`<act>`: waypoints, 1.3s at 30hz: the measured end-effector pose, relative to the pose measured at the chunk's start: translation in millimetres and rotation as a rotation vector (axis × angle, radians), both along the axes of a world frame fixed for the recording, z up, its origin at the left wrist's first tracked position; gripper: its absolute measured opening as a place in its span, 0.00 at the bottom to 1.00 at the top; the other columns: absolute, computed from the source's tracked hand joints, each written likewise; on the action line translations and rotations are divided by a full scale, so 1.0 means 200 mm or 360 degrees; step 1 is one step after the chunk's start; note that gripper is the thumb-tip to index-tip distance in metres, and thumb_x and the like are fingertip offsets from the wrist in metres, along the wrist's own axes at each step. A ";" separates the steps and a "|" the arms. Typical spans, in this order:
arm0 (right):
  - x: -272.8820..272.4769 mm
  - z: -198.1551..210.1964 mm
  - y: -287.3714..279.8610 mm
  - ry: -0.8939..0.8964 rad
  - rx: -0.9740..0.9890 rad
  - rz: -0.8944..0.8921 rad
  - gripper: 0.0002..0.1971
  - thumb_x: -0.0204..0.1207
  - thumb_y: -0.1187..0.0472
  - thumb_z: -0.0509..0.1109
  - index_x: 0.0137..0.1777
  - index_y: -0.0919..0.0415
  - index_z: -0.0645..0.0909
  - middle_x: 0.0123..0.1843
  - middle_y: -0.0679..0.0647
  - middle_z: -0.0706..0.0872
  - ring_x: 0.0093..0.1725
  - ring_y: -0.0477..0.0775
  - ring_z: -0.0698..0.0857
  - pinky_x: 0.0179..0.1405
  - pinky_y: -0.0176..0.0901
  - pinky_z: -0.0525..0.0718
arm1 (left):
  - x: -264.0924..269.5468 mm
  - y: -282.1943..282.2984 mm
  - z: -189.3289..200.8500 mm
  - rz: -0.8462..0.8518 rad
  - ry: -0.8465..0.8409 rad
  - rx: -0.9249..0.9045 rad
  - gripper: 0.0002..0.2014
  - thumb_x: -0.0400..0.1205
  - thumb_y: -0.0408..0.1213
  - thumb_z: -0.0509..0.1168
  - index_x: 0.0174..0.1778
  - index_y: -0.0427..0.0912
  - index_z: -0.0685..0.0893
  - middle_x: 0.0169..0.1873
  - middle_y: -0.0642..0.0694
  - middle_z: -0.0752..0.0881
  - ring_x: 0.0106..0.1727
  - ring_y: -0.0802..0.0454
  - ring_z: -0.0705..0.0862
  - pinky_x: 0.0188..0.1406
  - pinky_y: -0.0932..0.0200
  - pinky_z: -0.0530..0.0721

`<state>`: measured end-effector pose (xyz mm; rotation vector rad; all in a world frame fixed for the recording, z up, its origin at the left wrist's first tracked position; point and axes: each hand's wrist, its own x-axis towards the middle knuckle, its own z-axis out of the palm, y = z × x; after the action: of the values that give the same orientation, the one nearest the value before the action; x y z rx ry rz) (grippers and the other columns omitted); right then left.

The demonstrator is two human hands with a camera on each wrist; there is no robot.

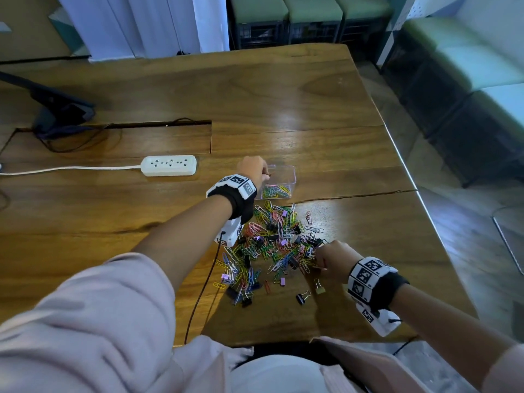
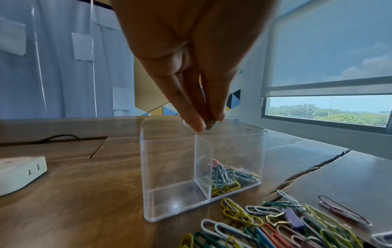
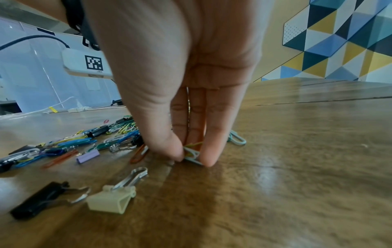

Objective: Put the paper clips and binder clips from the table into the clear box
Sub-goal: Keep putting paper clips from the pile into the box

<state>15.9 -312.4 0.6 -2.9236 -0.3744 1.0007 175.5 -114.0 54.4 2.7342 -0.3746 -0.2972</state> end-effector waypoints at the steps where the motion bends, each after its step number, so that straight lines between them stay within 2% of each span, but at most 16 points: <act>1: 0.00 -0.01 -0.01 -0.0006 0.0011 -0.0012 0.10 0.73 0.60 0.69 0.31 0.54 0.75 0.39 0.51 0.82 0.39 0.50 0.80 0.33 0.33 0.79 | 0.01 -0.01 -0.01 0.0007 0.0002 0.0001 0.10 0.82 0.38 0.66 0.52 0.36 0.88 0.51 0.41 0.89 0.53 0.46 0.86 0.48 0.59 0.79; 2: -0.01 -0.01 -0.01 -0.0020 0.0019 -0.0028 0.11 0.72 0.60 0.69 0.30 0.53 0.74 0.39 0.50 0.81 0.39 0.50 0.80 0.33 0.33 0.79 | 0.02 -0.02 -0.02 0.0010 0.0003 0.0002 0.10 0.81 0.38 0.66 0.52 0.36 0.88 0.51 0.41 0.89 0.53 0.46 0.86 0.47 0.60 0.79; 4: -0.01 -0.02 -0.02 -0.0047 0.0041 -0.0028 0.05 0.72 0.60 0.69 0.36 0.58 0.79 0.37 0.50 0.81 0.37 0.48 0.79 0.33 0.31 0.80 | 0.03 -0.03 -0.04 0.0010 0.0020 -0.0002 0.09 0.81 0.37 0.66 0.51 0.37 0.88 0.52 0.42 0.89 0.53 0.46 0.86 0.50 0.58 0.80; 5: -0.01 -0.02 -0.03 -0.0057 0.0060 -0.0030 0.04 0.73 0.61 0.68 0.38 0.60 0.81 0.36 0.49 0.80 0.36 0.47 0.78 0.30 0.28 0.78 | 0.04 -0.04 -0.05 0.0008 0.0021 0.0002 0.09 0.82 0.37 0.66 0.51 0.38 0.88 0.52 0.42 0.89 0.53 0.46 0.86 0.52 0.56 0.82; 7: -0.02 -0.02 -0.03 -0.0080 0.0129 -0.0072 0.05 0.75 0.63 0.66 0.38 0.55 0.78 0.35 0.45 0.78 0.36 0.45 0.77 0.27 0.24 0.70 | 0.04 -0.05 -0.08 -0.0010 0.0046 0.0042 0.09 0.83 0.36 0.64 0.53 0.40 0.89 0.54 0.43 0.89 0.54 0.46 0.86 0.55 0.53 0.85; 11: -0.02 0.00 -0.03 -0.0123 0.0371 -0.0284 0.03 0.75 0.62 0.69 0.46 0.53 0.82 0.42 0.46 0.85 0.42 0.44 0.82 0.43 0.29 0.79 | 0.03 -0.04 -0.12 -0.0143 0.0136 0.0154 0.16 0.84 0.26 0.59 0.64 0.41 0.84 0.64 0.44 0.85 0.62 0.46 0.84 0.62 0.52 0.83; 14: -0.01 0.01 -0.01 -0.0068 0.0422 -0.0380 0.10 0.73 0.59 0.72 0.55 0.53 0.83 0.47 0.46 0.86 0.43 0.43 0.80 0.47 0.29 0.77 | -0.01 -0.03 -0.14 -0.0184 -0.0006 0.0188 0.22 0.83 0.25 0.57 0.71 0.46 0.77 0.66 0.44 0.82 0.65 0.44 0.78 0.65 0.47 0.80; 16: 0.00 0.01 0.01 -0.0031 0.0376 -0.0379 0.14 0.74 0.60 0.72 0.60 0.54 0.82 0.51 0.50 0.87 0.46 0.46 0.82 0.48 0.31 0.77 | -0.08 -0.02 -0.14 -0.0235 -0.0120 0.0085 0.22 0.84 0.27 0.57 0.74 0.44 0.73 0.64 0.43 0.78 0.65 0.44 0.74 0.67 0.50 0.75; 18: 0.00 0.00 0.03 -0.0043 0.0332 -0.0357 0.15 0.75 0.61 0.70 0.62 0.55 0.81 0.54 0.52 0.87 0.49 0.48 0.83 0.48 0.33 0.78 | -0.16 -0.02 -0.13 -0.0333 -0.0243 -0.0022 0.21 0.84 0.29 0.57 0.73 0.43 0.74 0.62 0.43 0.77 0.64 0.46 0.73 0.66 0.54 0.74; 21: 0.00 0.00 0.05 -0.0102 0.0315 -0.0334 0.11 0.75 0.63 0.68 0.57 0.57 0.84 0.52 0.52 0.87 0.46 0.48 0.81 0.46 0.33 0.79 | -0.29 0.00 -0.14 -0.0577 -0.0202 -0.0073 0.17 0.83 0.31 0.58 0.67 0.44 0.79 0.58 0.46 0.78 0.60 0.50 0.74 0.62 0.60 0.73; 25: 0.02 0.00 0.07 -0.0099 0.0265 -0.0337 0.06 0.74 0.64 0.67 0.45 0.61 0.86 0.43 0.53 0.88 0.42 0.50 0.83 0.38 0.31 0.80 | -0.47 0.00 -0.18 -0.0996 0.0052 0.0010 0.12 0.83 0.36 0.60 0.61 0.44 0.82 0.55 0.46 0.81 0.56 0.54 0.75 0.63 0.55 0.79; 27: 0.02 -0.01 0.07 -0.0091 0.0217 -0.0316 0.05 0.74 0.62 0.67 0.38 0.60 0.82 0.37 0.51 0.83 0.38 0.49 0.79 0.29 0.28 0.72 | -0.55 -0.04 -0.21 -0.1145 0.0100 0.0148 0.13 0.82 0.39 0.62 0.63 0.44 0.80 0.57 0.46 0.80 0.60 0.52 0.75 0.64 0.57 0.77; 29: 0.01 -0.03 0.07 -0.0081 0.0202 -0.0264 0.06 0.75 0.59 0.67 0.36 0.56 0.79 0.36 0.49 0.79 0.37 0.47 0.76 0.25 0.27 0.65 | -0.62 -0.08 -0.24 -0.1234 0.0112 0.0254 0.14 0.82 0.39 0.63 0.63 0.41 0.80 0.58 0.44 0.80 0.61 0.48 0.76 0.61 0.56 0.76; 32: 0.01 -0.02 0.04 -0.0077 0.0223 -0.0246 0.07 0.76 0.57 0.67 0.37 0.55 0.78 0.38 0.49 0.80 0.37 0.47 0.76 0.26 0.27 0.65 | -0.67 -0.13 -0.28 -0.1263 0.0139 0.0337 0.15 0.82 0.38 0.61 0.64 0.39 0.80 0.59 0.41 0.79 0.60 0.44 0.76 0.61 0.49 0.77; 36: 0.02 0.02 -0.04 -0.0139 0.0207 -0.0302 0.05 0.76 0.56 0.67 0.44 0.56 0.82 0.41 0.48 0.82 0.41 0.46 0.77 0.38 0.33 0.71 | -0.71 -0.19 -0.31 -0.1205 0.0146 0.0384 0.19 0.81 0.36 0.64 0.69 0.40 0.76 0.61 0.39 0.76 0.63 0.41 0.75 0.64 0.44 0.77; 39: 0.05 0.06 -0.11 -0.0218 0.0284 -0.0397 0.03 0.74 0.58 0.69 0.40 0.54 0.82 0.44 0.48 0.87 0.41 0.45 0.81 0.41 0.32 0.76 | -0.73 -0.20 -0.33 -0.1190 0.0080 0.0386 0.17 0.80 0.34 0.66 0.65 0.38 0.79 0.61 0.39 0.77 0.61 0.41 0.77 0.60 0.44 0.81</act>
<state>26.8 -335.0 13.1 -2.7949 -0.0916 0.6986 29.8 -155.0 -12.3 2.6862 -1.4235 -0.6297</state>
